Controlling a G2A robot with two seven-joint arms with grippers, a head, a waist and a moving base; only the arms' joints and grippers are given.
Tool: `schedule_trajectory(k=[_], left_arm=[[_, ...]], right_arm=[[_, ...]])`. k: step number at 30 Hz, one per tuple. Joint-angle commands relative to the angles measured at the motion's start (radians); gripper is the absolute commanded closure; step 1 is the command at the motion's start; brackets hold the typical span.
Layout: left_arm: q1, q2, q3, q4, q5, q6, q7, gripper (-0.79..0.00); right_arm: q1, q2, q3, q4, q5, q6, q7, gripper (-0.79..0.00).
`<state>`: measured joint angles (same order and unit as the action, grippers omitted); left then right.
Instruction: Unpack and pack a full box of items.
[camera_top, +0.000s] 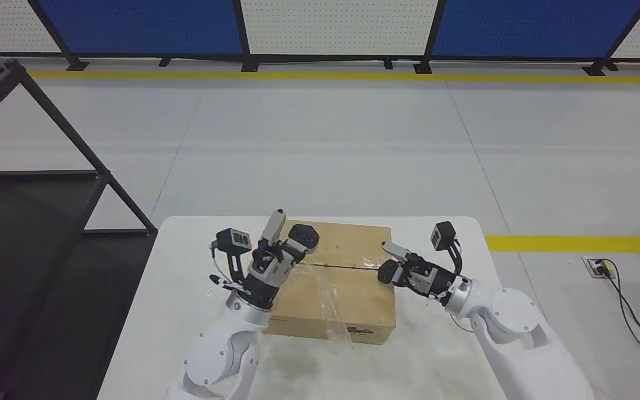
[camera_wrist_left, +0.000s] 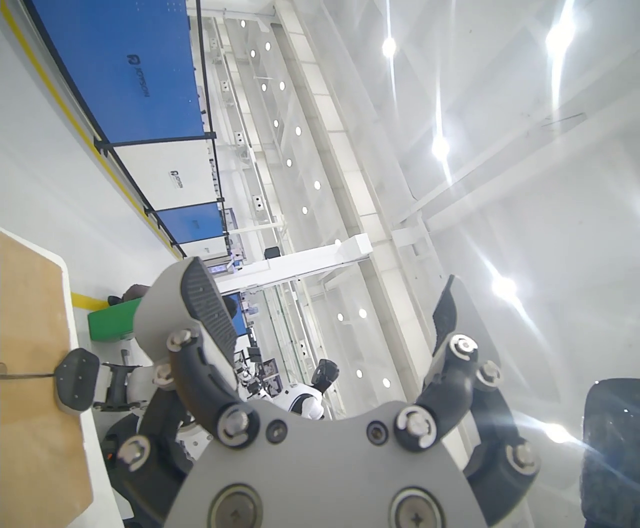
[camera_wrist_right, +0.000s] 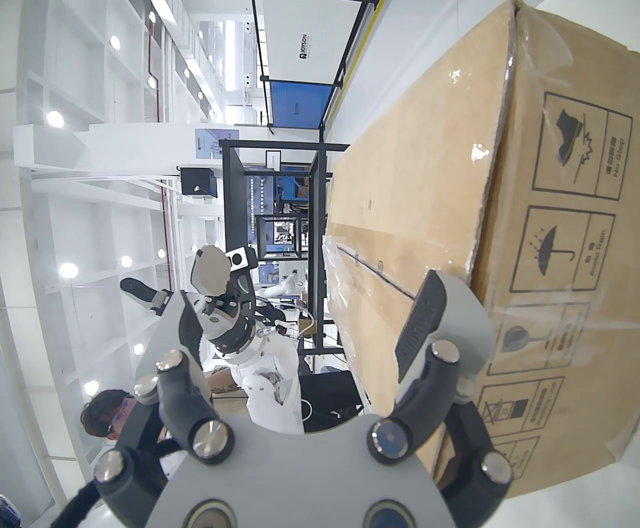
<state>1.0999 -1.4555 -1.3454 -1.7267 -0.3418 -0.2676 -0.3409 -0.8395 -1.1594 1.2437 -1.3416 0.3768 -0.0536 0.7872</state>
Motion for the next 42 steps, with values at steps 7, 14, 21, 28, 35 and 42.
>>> schedule_trajectory(k=[7, 14, 21, 28, 35, 42], left_arm=[[0.172, 0.031, -0.211, -0.129, -0.071, 0.007, -0.077, -0.785], [0.254, 0.062, -0.376, -0.145, -0.096, 0.145, -0.220, -0.785], [0.262, 0.075, -0.404, -0.137, -0.021, 0.181, -0.287, -0.785], [0.262, 0.075, -0.404, -0.137, -0.021, 0.181, -0.287, -0.785], [0.212, 0.078, -0.402, -0.109, -0.091, 0.277, -0.229, -0.785], [0.089, 0.093, -0.390, -0.019, -0.107, 0.483, -0.218, -0.785]], right_arm=[[0.006, -0.001, -0.001, 0.006, 0.000, 0.003, 0.001, -0.785], [0.014, -0.003, -0.008, 0.013, 0.000, 0.003, 0.000, -0.785], [0.020, -0.004, -0.015, 0.014, -0.014, -0.002, -0.011, -0.785], [0.020, -0.004, -0.015, 0.014, -0.014, -0.002, -0.011, -0.785], [-0.003, -0.005, -0.008, -0.006, 0.004, 0.016, -0.037, -0.785], [-0.025, -0.001, 0.005, -0.017, 0.002, 0.019, -0.029, -0.785]])
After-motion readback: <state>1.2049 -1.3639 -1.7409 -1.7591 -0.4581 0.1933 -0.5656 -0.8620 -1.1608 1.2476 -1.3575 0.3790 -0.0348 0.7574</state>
